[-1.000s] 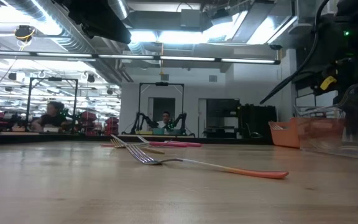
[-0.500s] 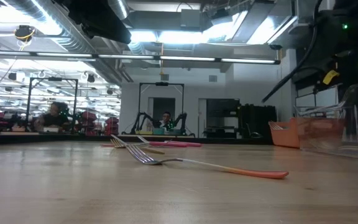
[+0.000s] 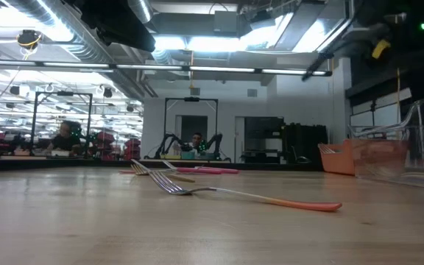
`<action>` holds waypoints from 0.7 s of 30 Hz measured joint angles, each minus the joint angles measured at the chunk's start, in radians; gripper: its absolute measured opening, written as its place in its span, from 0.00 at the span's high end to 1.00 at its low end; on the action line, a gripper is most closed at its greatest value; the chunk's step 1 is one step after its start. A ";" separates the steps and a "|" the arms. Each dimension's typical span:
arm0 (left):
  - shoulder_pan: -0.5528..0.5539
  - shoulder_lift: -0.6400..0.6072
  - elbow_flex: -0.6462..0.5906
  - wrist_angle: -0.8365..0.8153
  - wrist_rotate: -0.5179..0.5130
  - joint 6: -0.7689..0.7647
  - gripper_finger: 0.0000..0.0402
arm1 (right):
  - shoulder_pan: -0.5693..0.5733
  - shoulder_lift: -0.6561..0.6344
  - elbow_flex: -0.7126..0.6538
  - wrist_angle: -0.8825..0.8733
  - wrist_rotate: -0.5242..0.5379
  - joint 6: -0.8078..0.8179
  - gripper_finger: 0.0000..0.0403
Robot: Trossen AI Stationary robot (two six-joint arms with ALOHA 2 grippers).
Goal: Sort silverware by color (type)
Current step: Put the pink fork into the blue bin
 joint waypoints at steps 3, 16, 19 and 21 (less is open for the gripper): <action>0.000 0.000 0.000 0.000 0.000 0.000 0.79 | 0.000 0.000 0.068 -0.018 0.000 -0.024 0.85; 0.000 0.000 0.000 0.000 0.000 0.000 0.79 | 0.000 0.000 0.296 0.092 0.001 -0.157 0.85; 0.000 0.000 0.000 0.000 0.000 0.000 0.79 | 0.000 0.000 0.307 0.193 0.005 -0.215 0.85; 0.000 0.000 0.000 0.000 0.000 0.000 0.79 | 0.000 0.000 0.307 0.276 0.012 -0.267 0.85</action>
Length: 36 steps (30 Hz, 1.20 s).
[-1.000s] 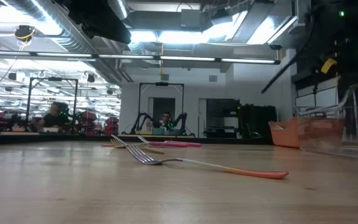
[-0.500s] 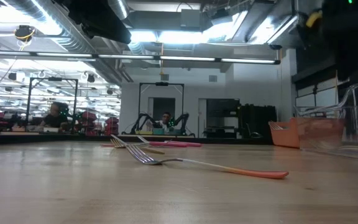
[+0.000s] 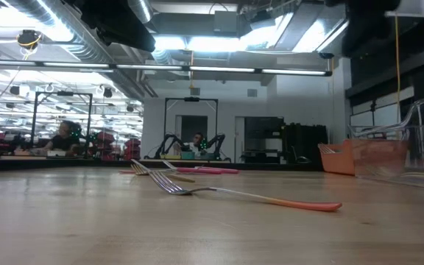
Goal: Sort silverware by color (type)
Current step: Put the pink fork into the blue bin
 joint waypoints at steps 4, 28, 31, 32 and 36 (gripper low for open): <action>0.000 0.000 0.000 0.000 0.000 0.000 0.79 | 0.000 0.000 0.000 0.167 0.018 -0.100 0.85; 0.000 0.000 0.000 0.000 -0.008 0.000 0.79 | -0.275 0.241 0.000 1.022 0.039 -0.656 0.85; 0.000 0.000 0.000 0.000 -0.008 0.000 0.79 | -0.335 0.300 0.000 1.098 0.014 -0.680 0.85; 0.000 0.000 0.000 0.000 -0.008 0.000 0.79 | -0.358 0.322 0.000 1.118 -0.011 -0.682 0.85; 0.000 0.000 0.000 0.000 -0.014 -0.001 0.79 | -0.442 0.407 0.000 1.198 -0.159 -0.674 0.83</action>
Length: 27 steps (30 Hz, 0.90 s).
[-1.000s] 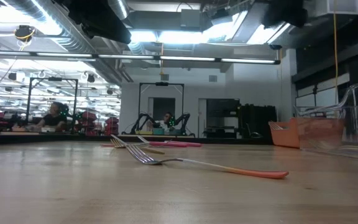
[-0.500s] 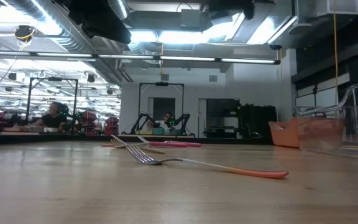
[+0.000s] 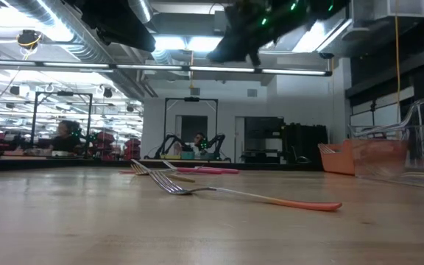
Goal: Sort silverware by color (type)
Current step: Put the pink fork into the blue bin
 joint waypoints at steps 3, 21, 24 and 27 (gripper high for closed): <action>0.000 0.000 0.000 0.000 -0.007 0.000 0.79 | -0.056 0.065 0.006 0.034 -0.088 0.001 0.77; 0.001 0.000 0.000 -0.006 -0.008 -0.019 0.79 | -0.187 0.477 0.285 -0.152 -0.247 -0.058 0.58; 0.001 0.000 0.000 -0.005 -0.009 -0.020 0.79 | -0.187 0.510 0.294 -0.176 -0.243 -0.069 0.58; 0.002 0.002 0.000 -0.005 -0.011 -0.020 0.79 | -0.186 0.517 0.292 -0.213 -0.203 -0.091 0.58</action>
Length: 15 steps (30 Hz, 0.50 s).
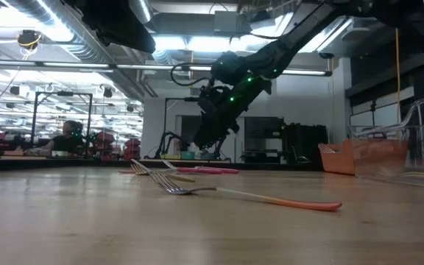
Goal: Sort silverware by color (type)
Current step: Put the pink fork into the blue bin
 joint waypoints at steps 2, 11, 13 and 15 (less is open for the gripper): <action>0.000 0.000 0.000 -0.002 0.000 0.000 0.79 | 0.000 0.004 0.002 -0.005 0.014 -0.012 0.58; 0.000 0.000 0.000 -0.002 -0.002 -0.001 0.79 | 0.000 0.006 0.002 -0.118 0.027 -0.066 0.58; 0.000 0.000 0.000 -0.002 -0.002 -0.001 0.79 | 0.000 0.006 0.002 -0.150 0.027 -0.068 0.58; 0.000 0.000 0.000 -0.002 -0.002 -0.001 0.79 | 0.000 0.006 0.002 -0.189 0.027 -0.076 0.58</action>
